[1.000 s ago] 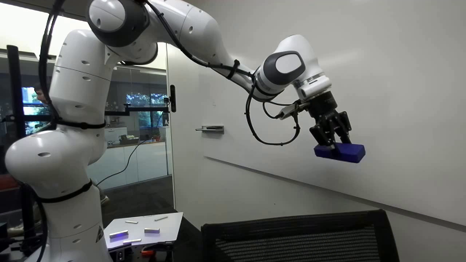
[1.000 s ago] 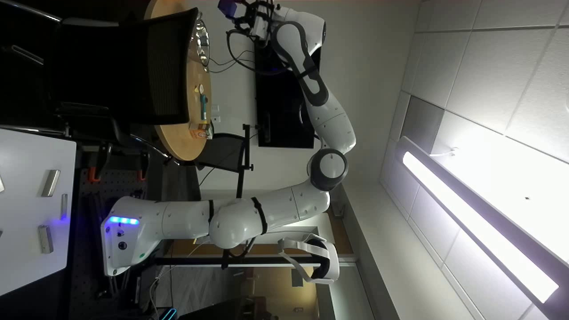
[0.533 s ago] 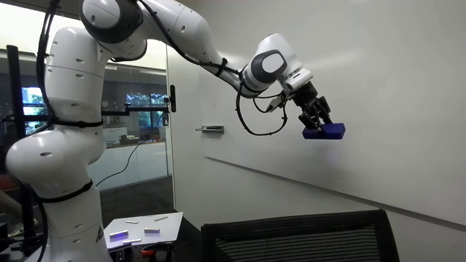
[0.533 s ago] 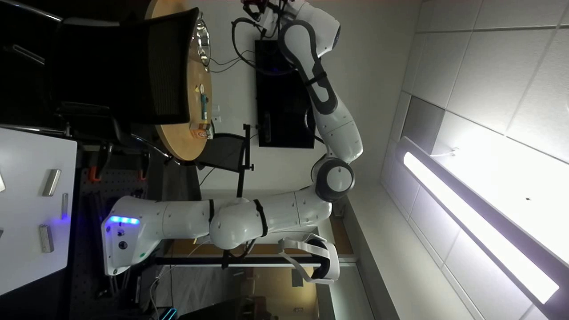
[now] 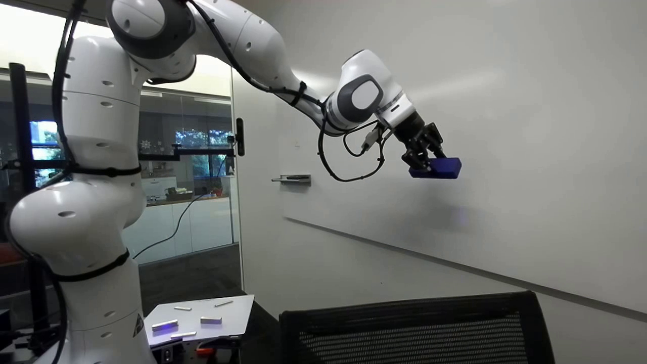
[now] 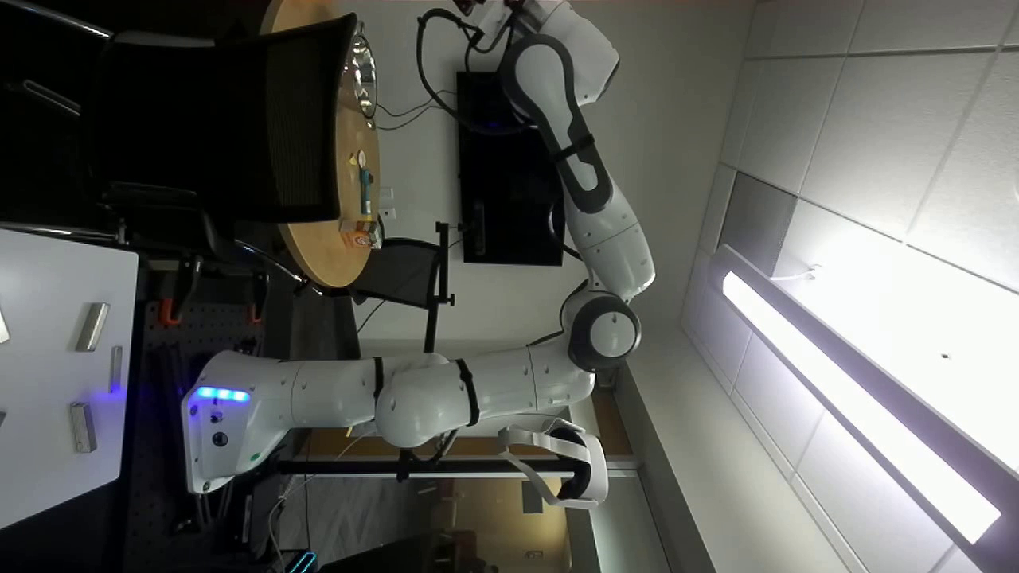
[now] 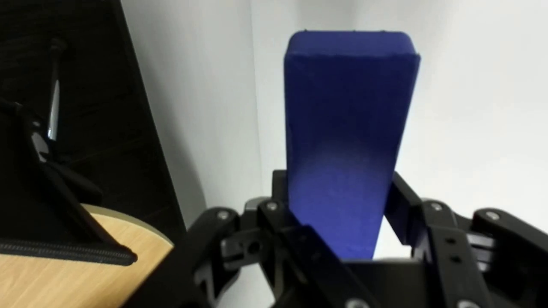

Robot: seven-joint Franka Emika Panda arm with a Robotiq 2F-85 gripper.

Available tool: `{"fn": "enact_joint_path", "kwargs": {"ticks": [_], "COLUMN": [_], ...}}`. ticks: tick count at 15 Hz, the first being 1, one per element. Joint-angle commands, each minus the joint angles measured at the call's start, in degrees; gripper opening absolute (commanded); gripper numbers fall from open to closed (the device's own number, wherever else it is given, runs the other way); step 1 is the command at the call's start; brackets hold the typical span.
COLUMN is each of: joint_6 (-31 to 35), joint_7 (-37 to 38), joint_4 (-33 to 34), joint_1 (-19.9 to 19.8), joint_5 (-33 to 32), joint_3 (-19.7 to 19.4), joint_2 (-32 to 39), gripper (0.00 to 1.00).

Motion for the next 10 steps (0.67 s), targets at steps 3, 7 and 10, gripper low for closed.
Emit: {"fn": "enact_joint_path", "kwargs": {"ticks": [3, 7, 10], "joint_6": [3.7, 6.9, 8.7], "joint_7": [10.6, 13.6, 12.8], "joint_4": [-0.8, 0.4, 2.7], "joint_1": [1.7, 3.3, 4.8], "joint_5": [-0.3, -1.0, -2.5], "joint_3": [-0.2, 0.2, 0.3], "joint_2": [-1.3, -1.4, -0.3], "gripper": [0.31, 0.31, 0.31]}}
